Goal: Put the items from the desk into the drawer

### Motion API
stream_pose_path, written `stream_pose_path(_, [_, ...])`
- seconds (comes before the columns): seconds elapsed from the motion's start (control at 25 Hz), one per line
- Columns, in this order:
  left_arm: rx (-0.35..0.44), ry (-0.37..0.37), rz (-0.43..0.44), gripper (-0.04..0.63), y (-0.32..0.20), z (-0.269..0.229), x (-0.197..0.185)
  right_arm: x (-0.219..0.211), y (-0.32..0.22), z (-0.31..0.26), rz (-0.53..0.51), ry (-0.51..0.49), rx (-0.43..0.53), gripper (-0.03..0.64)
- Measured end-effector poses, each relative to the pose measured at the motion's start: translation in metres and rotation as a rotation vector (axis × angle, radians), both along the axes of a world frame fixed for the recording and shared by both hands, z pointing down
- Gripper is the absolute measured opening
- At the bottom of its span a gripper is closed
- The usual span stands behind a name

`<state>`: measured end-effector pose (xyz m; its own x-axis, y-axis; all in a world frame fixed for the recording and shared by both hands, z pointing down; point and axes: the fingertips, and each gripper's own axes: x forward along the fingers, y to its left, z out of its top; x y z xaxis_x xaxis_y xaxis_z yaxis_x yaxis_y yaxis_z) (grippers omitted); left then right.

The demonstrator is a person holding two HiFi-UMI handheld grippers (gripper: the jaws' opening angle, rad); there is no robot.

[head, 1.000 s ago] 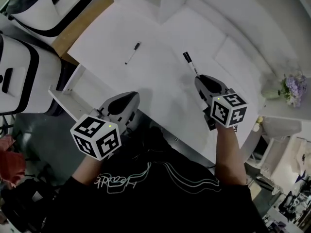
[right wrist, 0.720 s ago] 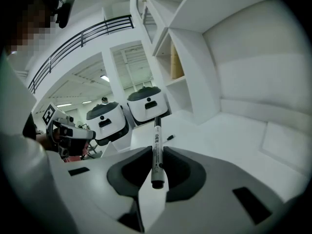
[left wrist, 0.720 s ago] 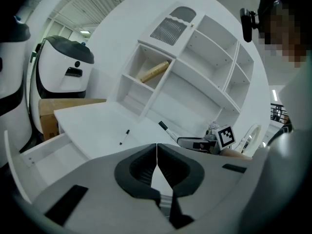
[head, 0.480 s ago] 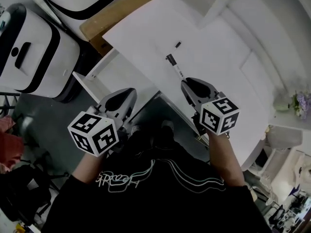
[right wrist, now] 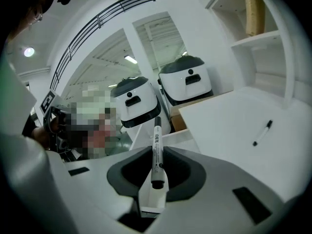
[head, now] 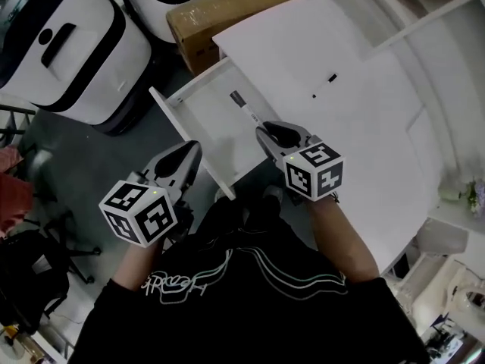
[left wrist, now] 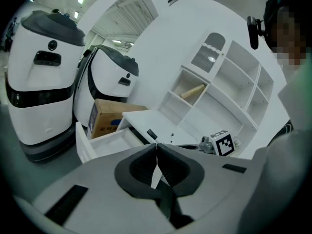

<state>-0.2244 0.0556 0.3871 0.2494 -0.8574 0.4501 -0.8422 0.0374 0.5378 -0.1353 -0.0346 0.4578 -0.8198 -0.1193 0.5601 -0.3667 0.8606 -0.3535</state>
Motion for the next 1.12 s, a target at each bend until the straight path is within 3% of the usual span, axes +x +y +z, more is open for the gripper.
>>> stream_pose_path(0.48, [-0.088, 0.013, -0.101, 0.023, 0.038, 0.043, -0.071, -0.105, 0.022, 0.129, -0.154, 0.191, -0.089, 0.087])
stream_pose_path(0.8, [-0.121, 0.039, -0.147, 0.023, 0.047, 0.067, -0.092, -0.134, 0.031, 0.216, -0.256, 0.344, -0.076, 0.087])
stream_pose_path(1.12, [-0.148, 0.052, -0.174, 0.021, 0.060, 0.083, -0.106, -0.148, 0.036, 0.257, -0.261, 0.395, -0.072, 0.089])
